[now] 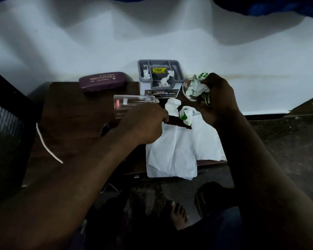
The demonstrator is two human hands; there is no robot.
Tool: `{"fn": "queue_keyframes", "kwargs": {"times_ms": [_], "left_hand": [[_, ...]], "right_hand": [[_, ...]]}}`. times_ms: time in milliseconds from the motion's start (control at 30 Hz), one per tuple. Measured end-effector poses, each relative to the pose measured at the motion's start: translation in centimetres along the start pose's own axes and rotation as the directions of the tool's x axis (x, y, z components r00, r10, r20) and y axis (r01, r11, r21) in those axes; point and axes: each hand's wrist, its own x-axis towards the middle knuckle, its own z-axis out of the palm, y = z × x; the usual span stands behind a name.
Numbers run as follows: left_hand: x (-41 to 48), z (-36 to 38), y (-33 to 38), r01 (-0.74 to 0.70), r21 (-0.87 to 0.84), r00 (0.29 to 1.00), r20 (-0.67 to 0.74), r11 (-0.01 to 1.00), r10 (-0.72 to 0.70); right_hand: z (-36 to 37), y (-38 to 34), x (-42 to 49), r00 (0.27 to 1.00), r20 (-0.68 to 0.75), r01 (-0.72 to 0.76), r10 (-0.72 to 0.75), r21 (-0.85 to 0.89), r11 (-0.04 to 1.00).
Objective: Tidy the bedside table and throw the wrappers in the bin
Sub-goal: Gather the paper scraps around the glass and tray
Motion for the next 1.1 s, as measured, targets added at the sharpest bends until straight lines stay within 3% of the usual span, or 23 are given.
{"fn": "queue_keyframes", "kwargs": {"times_ms": [133,233,467,633,767,867,967,1033,1100], "left_hand": [[-0.2,1.2,0.2,-0.04,0.189,0.999,0.025,0.981,0.036],[0.0,1.7,0.3,-0.053,0.274,0.999,0.003,0.96,0.054],[0.1,1.6,0.7,-0.027,0.345,0.999,-0.007,0.938,0.031],[1.0,0.1,0.1,0.022,0.106,0.999,-0.05,0.994,-0.017],[1.3,-2.5,-0.8,0.128,-0.319,0.989,-0.033,0.939,-0.146],[1.1,-3.8,-1.4,0.233,-0.583,0.952,-0.024,0.778,-0.304],[1.0,-4.3,-1.7,0.26,-0.781,0.916,0.013,0.569,-0.4],[1.1,-4.5,-1.7,0.255,-0.822,0.898,0.007,0.509,-0.439],[1.1,-4.6,-1.6,0.255,-0.823,0.887,-0.01,0.508,-0.461]], "right_hand": [[0.2,0.1,-0.5,0.992,-0.098,0.053,-0.073,-0.193,0.98],[0.0,0.4,-0.1,0.977,-0.095,0.137,-0.191,-0.41,0.902],[-0.6,1.2,0.3,0.967,-0.101,0.149,-0.234,-0.52,0.841],[0.2,1.4,0.1,0.966,-0.118,0.162,-0.232,-0.424,0.891],[0.3,2.1,0.9,0.961,-0.111,0.152,-0.253,-0.551,0.82],[0.2,3.1,1.2,0.956,-0.017,0.195,-0.294,-0.712,0.674],[0.3,4.2,1.1,0.933,0.127,0.245,-0.338,-0.91,0.336],[0.8,4.5,0.9,0.934,0.164,0.234,-0.318,-0.952,0.197],[1.4,4.9,0.8,0.942,0.169,0.212,-0.291,-0.97,0.123]]}}
